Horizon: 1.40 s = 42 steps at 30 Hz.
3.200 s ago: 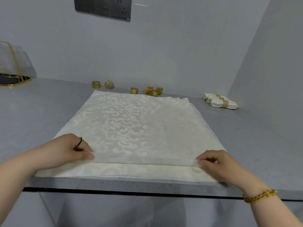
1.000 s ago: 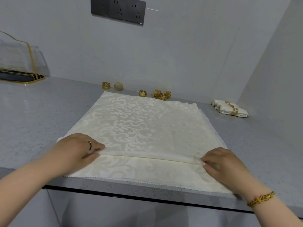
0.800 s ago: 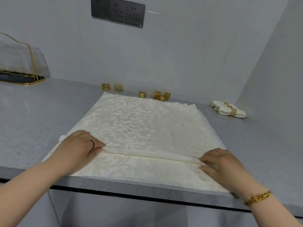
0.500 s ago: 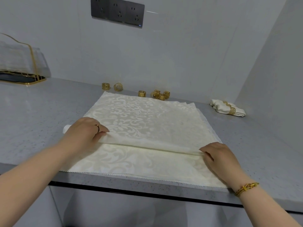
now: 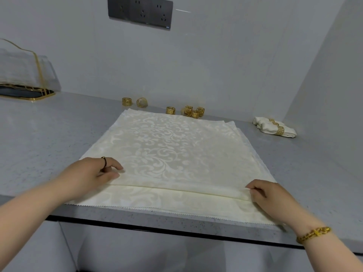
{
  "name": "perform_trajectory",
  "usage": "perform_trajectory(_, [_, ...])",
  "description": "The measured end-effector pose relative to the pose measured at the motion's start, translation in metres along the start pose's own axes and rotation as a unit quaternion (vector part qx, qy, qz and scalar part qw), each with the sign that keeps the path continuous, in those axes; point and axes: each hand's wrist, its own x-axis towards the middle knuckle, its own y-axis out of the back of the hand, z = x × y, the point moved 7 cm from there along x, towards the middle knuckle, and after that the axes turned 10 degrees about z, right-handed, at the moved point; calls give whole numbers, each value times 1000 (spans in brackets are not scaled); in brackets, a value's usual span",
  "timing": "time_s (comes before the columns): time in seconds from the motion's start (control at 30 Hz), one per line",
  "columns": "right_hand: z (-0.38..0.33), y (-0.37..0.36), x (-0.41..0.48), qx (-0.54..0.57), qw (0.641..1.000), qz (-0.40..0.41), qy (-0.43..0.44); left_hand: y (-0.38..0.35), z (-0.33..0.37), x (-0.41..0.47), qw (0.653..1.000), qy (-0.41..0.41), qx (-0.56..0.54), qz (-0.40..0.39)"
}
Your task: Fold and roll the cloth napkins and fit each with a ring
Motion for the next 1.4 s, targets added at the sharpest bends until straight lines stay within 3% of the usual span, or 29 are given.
perform_trajectory(0.27, [-4, 3, 3, -52, 998, 17, 6, -2, -10, 5, 999, 48, -11, 2])
perform_trajectory(0.43, [-10, 6, 8, -167, 985, 25, 26, 9, 5, 5, 992, -78, 30, 93])
perform_trajectory(0.5, [-11, 4, 8, -200, 979, 19, 27, 8, 10, 0, 985, -135, 61, 87])
perform_trajectory(0.67, [-16, 10, 10, -200, 979, 45, 15, -1, -2, -2, 993, -113, 16, 24])
perform_trajectory(0.73, [-25, 9, 7, -192, 978, 74, 46, -3, -2, -2, 992, -122, 14, 30])
perform_trajectory(0.83, [-42, 1, 3, -110, 974, 109, 163, 2, 2, 0, 985, -147, 47, 81])
perform_trajectory(0.93, [-48, -7, -9, -96, 970, 68, 214, 2, 0, 7, 992, -109, 15, 57])
perform_trajectory(1.03, [-41, -9, -10, -71, 975, 42, 208, -3, -4, 12, 997, -78, -8, 19])
perform_trajectory(1.13, [-38, -5, -8, -74, 972, 73, 211, -9, -14, 16, 999, -46, -20, -14])
perform_trajectory(1.3, [-18, 0, 10, 75, 993, 57, 68, -11, -19, 22, 995, 39, -80, -36])
perform_trajectory(1.4, [-10, -7, 24, 99, 995, 21, 15, -12, -19, 25, 992, 57, -113, -25])
